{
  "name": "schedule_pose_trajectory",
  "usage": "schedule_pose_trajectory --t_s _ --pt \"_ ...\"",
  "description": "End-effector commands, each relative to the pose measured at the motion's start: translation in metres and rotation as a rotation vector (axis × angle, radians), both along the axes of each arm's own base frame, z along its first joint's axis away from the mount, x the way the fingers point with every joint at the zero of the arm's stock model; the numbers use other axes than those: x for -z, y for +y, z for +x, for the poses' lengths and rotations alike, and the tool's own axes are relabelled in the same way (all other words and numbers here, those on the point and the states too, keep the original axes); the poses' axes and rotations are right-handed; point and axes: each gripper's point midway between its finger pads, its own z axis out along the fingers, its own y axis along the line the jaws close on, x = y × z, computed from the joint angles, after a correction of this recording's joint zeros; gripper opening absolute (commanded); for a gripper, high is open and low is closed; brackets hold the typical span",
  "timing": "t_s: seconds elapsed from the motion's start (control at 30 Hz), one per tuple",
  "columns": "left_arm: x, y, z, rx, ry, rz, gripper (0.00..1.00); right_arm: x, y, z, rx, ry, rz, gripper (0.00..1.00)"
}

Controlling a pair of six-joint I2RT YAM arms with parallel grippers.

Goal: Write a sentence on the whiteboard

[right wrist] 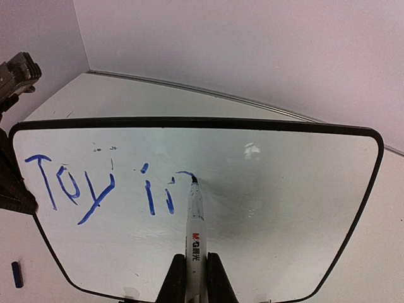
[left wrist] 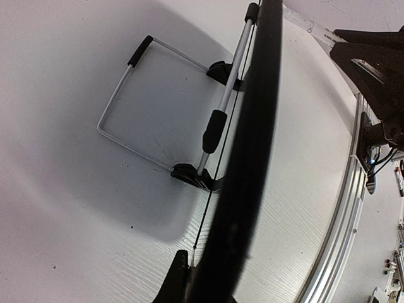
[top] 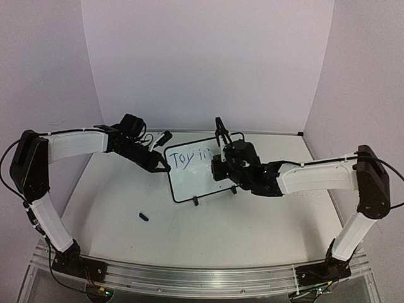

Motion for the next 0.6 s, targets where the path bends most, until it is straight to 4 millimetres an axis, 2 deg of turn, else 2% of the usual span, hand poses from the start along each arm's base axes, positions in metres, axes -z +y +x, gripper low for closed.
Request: schedule_pose_trajectory --t_s 0.0,0.57 --pt "0.002 0.005 0.009 -0.031 -0.030 0.055 0.00 -0.005 -0.002 0.004 0.027 0.000 0.013 0.00" --pt "0.000 0.004 0.009 -0.031 -0.034 0.054 0.00 0.016 -0.007 -0.006 0.012 0.062 0.012 0.00"
